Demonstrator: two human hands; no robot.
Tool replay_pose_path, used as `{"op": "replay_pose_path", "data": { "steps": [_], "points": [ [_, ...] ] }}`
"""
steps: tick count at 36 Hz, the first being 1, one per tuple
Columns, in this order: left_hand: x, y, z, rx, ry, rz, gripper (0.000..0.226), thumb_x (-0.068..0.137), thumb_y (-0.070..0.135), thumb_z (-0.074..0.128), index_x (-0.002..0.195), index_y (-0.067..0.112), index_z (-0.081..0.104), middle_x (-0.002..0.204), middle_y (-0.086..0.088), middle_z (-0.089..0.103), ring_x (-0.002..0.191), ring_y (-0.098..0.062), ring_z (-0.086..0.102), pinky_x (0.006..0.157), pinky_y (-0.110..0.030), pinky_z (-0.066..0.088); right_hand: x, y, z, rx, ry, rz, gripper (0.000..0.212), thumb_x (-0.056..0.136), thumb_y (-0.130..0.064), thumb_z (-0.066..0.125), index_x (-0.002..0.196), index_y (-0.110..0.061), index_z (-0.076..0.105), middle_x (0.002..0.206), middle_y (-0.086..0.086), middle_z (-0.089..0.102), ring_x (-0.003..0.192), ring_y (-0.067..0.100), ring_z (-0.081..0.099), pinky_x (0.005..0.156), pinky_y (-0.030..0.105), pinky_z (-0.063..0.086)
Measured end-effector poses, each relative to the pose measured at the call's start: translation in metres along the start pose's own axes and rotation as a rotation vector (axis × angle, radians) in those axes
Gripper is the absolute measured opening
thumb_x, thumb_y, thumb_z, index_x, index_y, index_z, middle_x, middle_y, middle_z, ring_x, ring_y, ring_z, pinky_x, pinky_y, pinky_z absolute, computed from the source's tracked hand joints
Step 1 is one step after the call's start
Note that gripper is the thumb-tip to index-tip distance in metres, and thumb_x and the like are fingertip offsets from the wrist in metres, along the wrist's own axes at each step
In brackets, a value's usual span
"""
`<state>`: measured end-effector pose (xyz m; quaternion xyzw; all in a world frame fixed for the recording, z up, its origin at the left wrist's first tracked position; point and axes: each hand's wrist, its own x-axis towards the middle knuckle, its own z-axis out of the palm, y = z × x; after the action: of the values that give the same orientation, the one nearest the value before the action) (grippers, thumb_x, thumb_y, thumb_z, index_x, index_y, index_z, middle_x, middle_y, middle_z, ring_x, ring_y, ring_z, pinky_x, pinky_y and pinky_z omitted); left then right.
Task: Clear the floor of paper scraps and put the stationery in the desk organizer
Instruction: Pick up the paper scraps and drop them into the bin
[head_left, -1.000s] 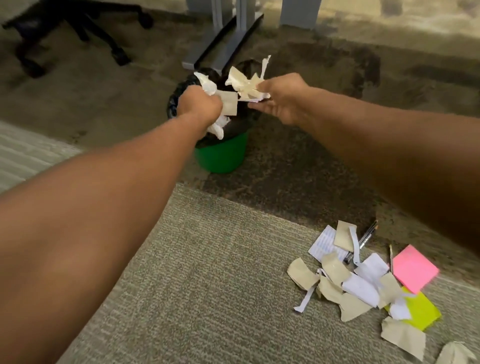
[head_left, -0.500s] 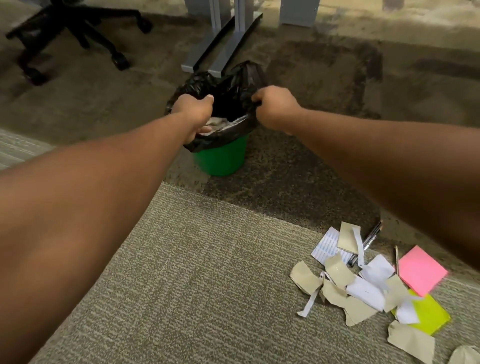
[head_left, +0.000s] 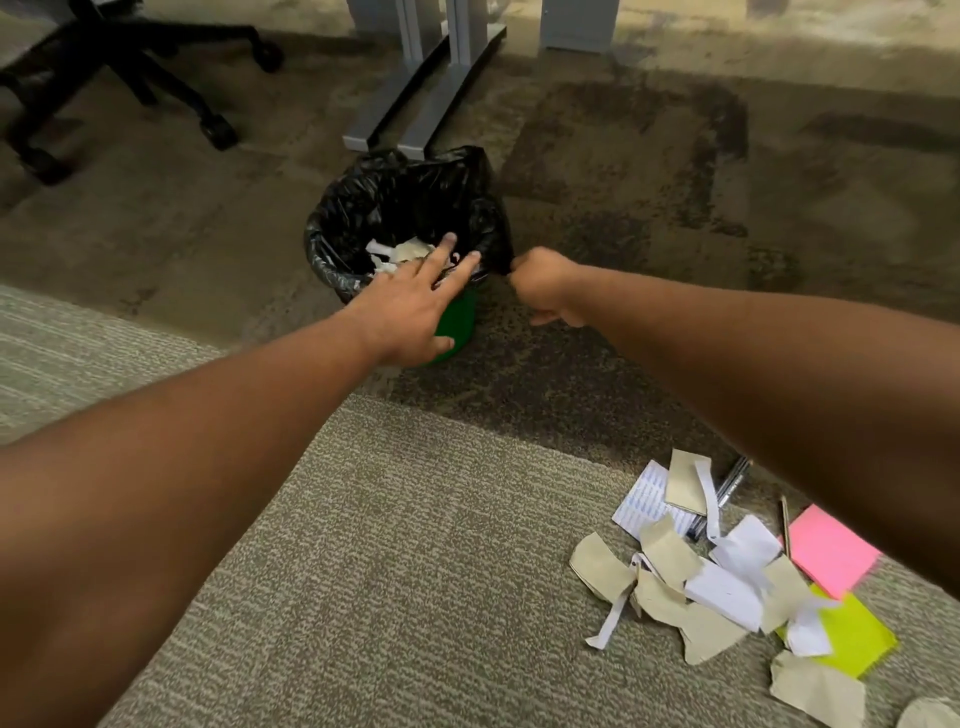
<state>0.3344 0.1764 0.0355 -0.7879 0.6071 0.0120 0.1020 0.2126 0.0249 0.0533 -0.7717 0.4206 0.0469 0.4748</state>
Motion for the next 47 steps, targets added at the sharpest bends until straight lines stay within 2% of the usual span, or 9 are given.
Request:
{"op": "replay_pose_path", "data": {
  "steps": [3,6,11,18,26,30,36,42,47],
  "points": [
    [-0.004,-0.002,0.001,0.077,0.085,0.114,0.091,0.092,0.058,0.047,0.156,0.027,-0.009,0.164,-0.008,-0.016,0.151,-0.032,0.011,0.117,-0.049,0.026,0.002,0.001,0.003,0.077,-0.048,0.033,0.039,0.103,-0.023,0.034,0.139,-0.018,0.045,0.128,0.003,0.048,0.115,0.026,0.053,0.081,0.039,0.055],
    [-0.002,0.001,-0.004,0.032,0.242,0.176,0.071,0.098,0.055,0.035,0.156,0.019,0.019,0.165,-0.010,0.011,0.148,-0.030,0.020,0.117,-0.047,0.027,0.006,0.003,0.003,0.087,-0.088,0.031,0.038,0.101,-0.034,0.037,0.135,-0.023,0.050,0.130,0.002,0.055,0.108,0.024,0.060,0.074,0.036,0.056],
    [0.025,0.003,-0.022,-0.328,0.447,-0.105,0.052,0.102,0.037,0.038,0.147,0.011,0.039,0.148,-0.011,0.043,0.136,-0.032,0.036,0.113,-0.043,0.033,0.002,0.008,-0.001,0.119,-0.077,0.004,0.037,0.100,-0.031,0.045,0.135,-0.020,0.051,0.124,0.004,0.058,0.104,0.021,0.061,0.063,0.029,0.051],
    [0.099,-0.010,-0.031,-0.613,0.266,-0.518,0.070,0.099,0.053,0.036,0.155,0.015,0.018,0.155,-0.022,0.029,0.137,-0.048,0.033,0.112,-0.051,0.032,0.003,0.028,-0.012,0.245,-0.120,0.007,0.029,0.099,-0.020,0.047,0.127,-0.014,0.052,0.120,0.015,0.060,0.109,0.028,0.060,0.074,0.036,0.054],
    [0.149,-0.011,-0.041,-0.481,0.096,-0.499,0.068,0.099,0.054,0.032,0.155,0.017,0.022,0.160,-0.017,0.023,0.147,-0.040,0.015,0.118,-0.050,0.023,-0.012,0.031,-0.012,0.410,-0.206,0.004,0.049,0.103,-0.028,0.043,0.150,-0.015,0.033,0.144,0.001,0.045,0.123,0.020,0.053,0.101,0.048,0.048],
    [0.164,-0.012,-0.048,-0.314,-0.001,-0.455,0.063,0.096,0.049,0.026,0.138,0.009,0.050,0.151,-0.022,0.036,0.142,-0.043,0.024,0.115,-0.051,0.027,-0.018,0.030,-0.013,0.441,-0.232,-0.003,0.047,0.104,-0.029,0.042,0.148,-0.016,0.035,0.145,0.001,0.046,0.122,0.019,0.053,0.103,0.047,0.047],
    [0.178,-0.015,-0.069,-0.148,0.003,-0.444,0.067,0.096,0.058,0.032,0.132,0.007,0.056,0.145,-0.023,0.047,0.135,-0.044,0.038,0.113,-0.051,0.030,-0.016,0.034,-0.012,0.481,-0.239,-0.010,0.044,0.104,-0.029,0.042,0.147,-0.017,0.038,0.138,0.000,0.049,0.123,0.019,0.055,0.103,0.046,0.048],
    [0.176,-0.056,-0.078,-0.302,0.083,-0.570,0.051,0.100,0.036,0.037,0.125,-0.003,0.059,0.132,-0.028,0.056,0.119,-0.042,0.056,0.101,-0.041,0.042,-0.011,0.046,-0.015,0.497,-0.220,-0.009,0.045,0.103,-0.031,0.042,0.147,-0.021,0.037,0.146,-0.004,0.046,0.118,0.017,0.059,0.098,0.043,0.051],
    [0.164,-0.100,-0.051,-0.495,0.041,-0.680,0.068,0.100,0.056,0.032,0.138,0.003,0.051,0.144,-0.025,0.048,0.129,-0.039,0.050,0.109,-0.042,0.039,-0.009,0.051,-0.021,0.555,-0.213,0.008,0.042,0.104,-0.028,0.040,0.145,-0.022,0.040,0.146,-0.004,0.046,0.115,0.018,0.060,0.096,0.042,0.051]
  ]
}}
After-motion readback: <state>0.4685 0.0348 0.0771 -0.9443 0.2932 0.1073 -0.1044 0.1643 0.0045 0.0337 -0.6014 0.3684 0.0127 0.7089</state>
